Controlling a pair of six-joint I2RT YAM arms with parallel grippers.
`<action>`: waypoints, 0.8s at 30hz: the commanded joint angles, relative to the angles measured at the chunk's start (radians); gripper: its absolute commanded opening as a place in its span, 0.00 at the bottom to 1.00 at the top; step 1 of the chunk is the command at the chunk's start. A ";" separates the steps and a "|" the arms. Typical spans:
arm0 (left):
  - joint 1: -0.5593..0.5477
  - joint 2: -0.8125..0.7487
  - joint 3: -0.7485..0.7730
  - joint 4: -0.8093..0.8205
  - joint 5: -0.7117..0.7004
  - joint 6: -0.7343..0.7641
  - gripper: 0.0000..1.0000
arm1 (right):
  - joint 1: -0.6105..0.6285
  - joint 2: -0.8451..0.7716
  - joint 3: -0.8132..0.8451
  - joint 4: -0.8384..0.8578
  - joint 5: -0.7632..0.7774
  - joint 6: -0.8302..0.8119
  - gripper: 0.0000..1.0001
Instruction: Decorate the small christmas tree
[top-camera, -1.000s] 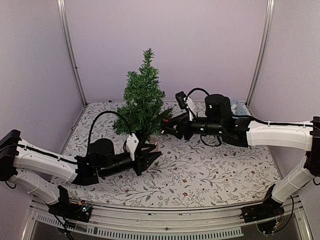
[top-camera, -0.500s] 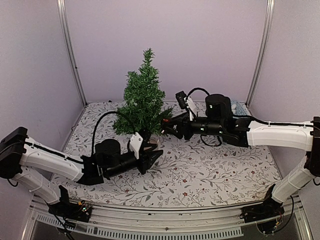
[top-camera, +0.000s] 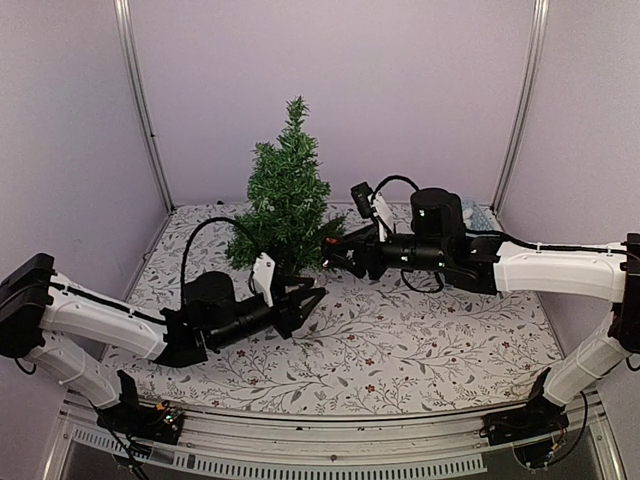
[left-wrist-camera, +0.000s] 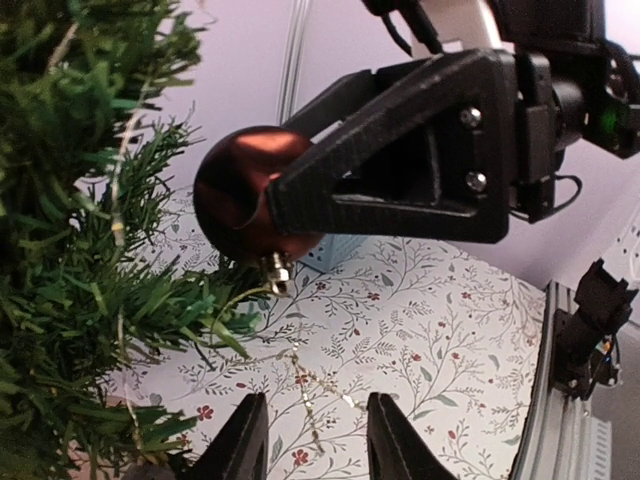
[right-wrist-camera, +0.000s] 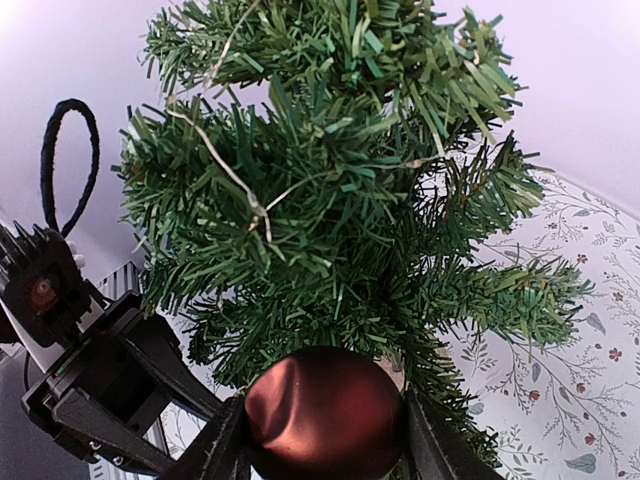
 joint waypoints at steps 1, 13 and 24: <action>0.023 0.010 0.012 0.035 0.018 -0.045 0.28 | 0.007 -0.004 -0.004 0.022 -0.005 -0.012 0.34; 0.026 0.064 0.053 -0.010 0.007 -0.031 0.00 | 0.008 0.010 0.006 -0.008 0.024 -0.013 0.34; 0.030 0.058 0.069 -0.073 -0.078 -0.037 0.00 | 0.007 0.057 0.049 -0.018 0.040 -0.021 0.34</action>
